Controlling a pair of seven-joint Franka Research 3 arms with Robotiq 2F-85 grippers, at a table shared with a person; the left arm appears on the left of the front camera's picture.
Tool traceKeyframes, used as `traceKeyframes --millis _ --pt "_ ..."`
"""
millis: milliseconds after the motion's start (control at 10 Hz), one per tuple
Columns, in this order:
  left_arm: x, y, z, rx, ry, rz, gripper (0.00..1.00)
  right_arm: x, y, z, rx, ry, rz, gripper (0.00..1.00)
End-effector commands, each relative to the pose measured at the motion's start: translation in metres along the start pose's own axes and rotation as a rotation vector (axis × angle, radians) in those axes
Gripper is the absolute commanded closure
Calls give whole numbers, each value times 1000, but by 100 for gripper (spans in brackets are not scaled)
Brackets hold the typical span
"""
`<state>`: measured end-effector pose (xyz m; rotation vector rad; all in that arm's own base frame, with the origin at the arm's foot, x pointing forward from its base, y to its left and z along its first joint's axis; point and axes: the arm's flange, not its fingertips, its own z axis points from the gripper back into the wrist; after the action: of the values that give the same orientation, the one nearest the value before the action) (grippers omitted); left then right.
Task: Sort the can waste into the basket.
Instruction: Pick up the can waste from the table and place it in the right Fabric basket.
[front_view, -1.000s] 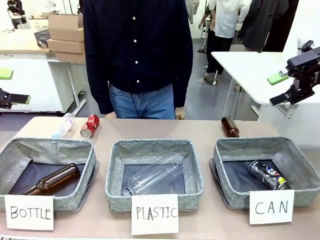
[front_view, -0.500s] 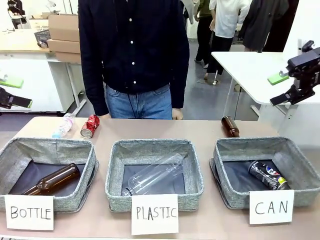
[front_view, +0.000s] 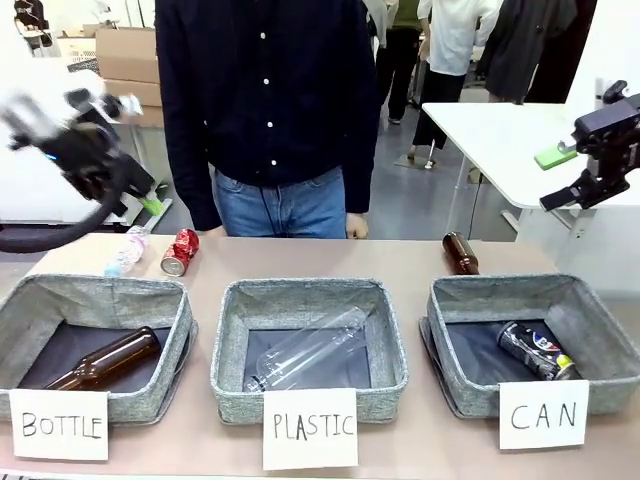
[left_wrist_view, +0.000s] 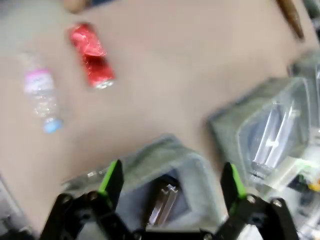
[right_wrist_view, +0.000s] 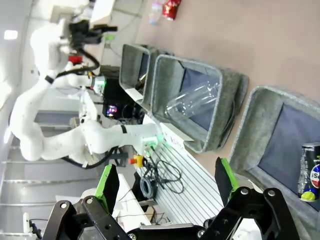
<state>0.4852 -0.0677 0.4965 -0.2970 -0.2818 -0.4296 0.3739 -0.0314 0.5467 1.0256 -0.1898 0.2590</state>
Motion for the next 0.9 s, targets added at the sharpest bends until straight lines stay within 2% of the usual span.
traceKeyframes --millis 0,100,300,400,500,800 --pt "24 6 -4 140 169 115 0 0 2 3 -4 5 10 0" --pt "0 0 0 0 0 0 0 0 2 3 -4 5 10 0" --pt "0 0 0 0 0 0 0 0 2 3 -4 5 10 0" --pt "16 6 -19 80 54 36 0 0 2 3 -4 5 10 0" --pt "41 26 -49 103 69 87 0 0 2 3 -4 5 10 0" --pt "77 38 -119 161 -5 193 0 0 2 3 -4 5 10 0"
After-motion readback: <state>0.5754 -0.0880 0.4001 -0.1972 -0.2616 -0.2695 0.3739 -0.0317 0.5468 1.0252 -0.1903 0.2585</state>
